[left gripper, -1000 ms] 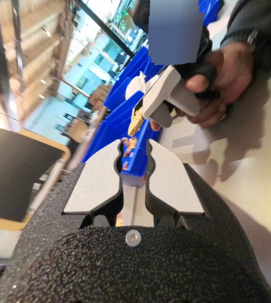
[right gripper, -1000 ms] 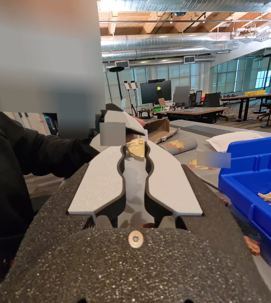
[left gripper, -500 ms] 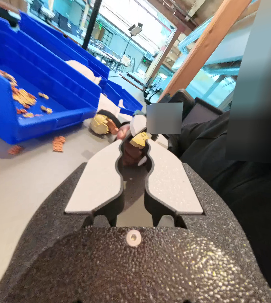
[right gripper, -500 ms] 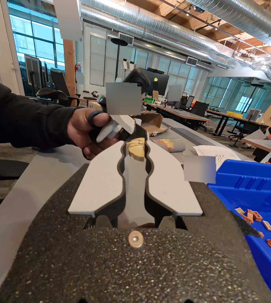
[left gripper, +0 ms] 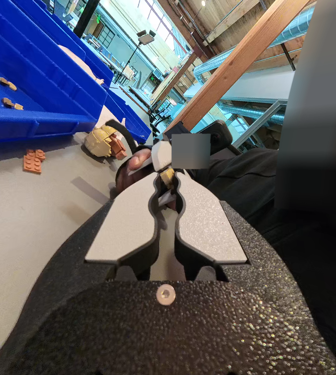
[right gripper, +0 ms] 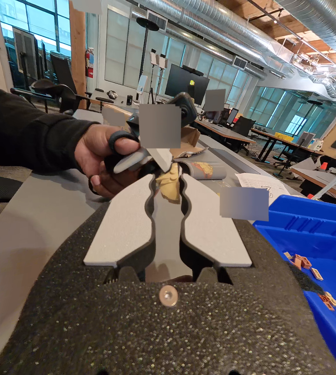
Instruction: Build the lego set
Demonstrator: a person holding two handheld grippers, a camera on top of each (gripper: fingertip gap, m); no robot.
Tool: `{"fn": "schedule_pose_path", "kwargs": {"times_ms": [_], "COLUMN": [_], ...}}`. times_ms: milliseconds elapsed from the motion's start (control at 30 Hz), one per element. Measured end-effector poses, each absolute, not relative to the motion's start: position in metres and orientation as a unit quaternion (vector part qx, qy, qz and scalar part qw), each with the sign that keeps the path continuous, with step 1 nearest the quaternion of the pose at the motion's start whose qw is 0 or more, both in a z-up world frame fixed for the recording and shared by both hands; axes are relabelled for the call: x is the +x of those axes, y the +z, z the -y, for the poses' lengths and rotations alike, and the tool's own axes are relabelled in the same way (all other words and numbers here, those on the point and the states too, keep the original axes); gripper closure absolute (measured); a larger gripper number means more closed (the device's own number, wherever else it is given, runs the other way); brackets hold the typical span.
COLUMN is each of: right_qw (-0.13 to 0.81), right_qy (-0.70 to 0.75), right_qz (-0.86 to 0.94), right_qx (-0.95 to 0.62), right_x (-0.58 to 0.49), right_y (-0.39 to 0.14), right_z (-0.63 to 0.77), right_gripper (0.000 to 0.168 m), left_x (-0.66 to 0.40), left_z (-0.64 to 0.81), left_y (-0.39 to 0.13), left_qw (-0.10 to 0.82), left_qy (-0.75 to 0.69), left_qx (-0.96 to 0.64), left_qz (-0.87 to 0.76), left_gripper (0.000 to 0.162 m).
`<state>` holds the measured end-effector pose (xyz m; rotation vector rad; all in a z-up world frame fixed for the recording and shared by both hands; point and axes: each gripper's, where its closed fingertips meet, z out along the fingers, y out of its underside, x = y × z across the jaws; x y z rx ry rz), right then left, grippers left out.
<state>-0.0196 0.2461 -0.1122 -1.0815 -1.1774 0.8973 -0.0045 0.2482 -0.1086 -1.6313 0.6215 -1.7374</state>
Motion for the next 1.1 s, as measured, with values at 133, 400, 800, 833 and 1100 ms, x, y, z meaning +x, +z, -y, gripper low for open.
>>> {"fn": "schedule_pose_path", "kwargs": {"times_ms": [133,400,800,833,1100], "right_qw": [0.606,0.609,0.611,0.61,0.599], "right_qy": [0.381,0.379,0.351,0.354,0.369], "right_qz": [0.506,0.498,0.49,0.486,0.471], "right_qx": [-0.481,-0.487,-0.513,-0.516,-0.532], "right_x": [-0.02,-0.018,-0.017,-0.016,-0.015], "right_y": [-0.114,-0.112,-0.119,-0.118,-0.118], "right_z": [-0.25,-0.254,-0.269,-0.27,-0.276], "right_gripper": [0.144,0.138,0.14,0.14,0.141], "left_x": [-0.003,-0.011,-0.057,-0.061,-0.075], "left_z": [-0.248,-0.255,-0.273,-0.276,-0.287], "left_y": [-0.109,-0.109,-0.104,-0.104,-0.101], "left_qw": [0.354,0.414,0.551,0.552,0.548], "left_qy": [-0.66,-0.614,-0.489,-0.488,-0.523], "left_qx": [-0.614,-0.607,-0.602,-0.605,-0.603], "left_qz": [-0.248,-0.288,-0.309,-0.301,-0.248], "left_gripper": [0.153,0.153,0.153,0.153,0.153]}}
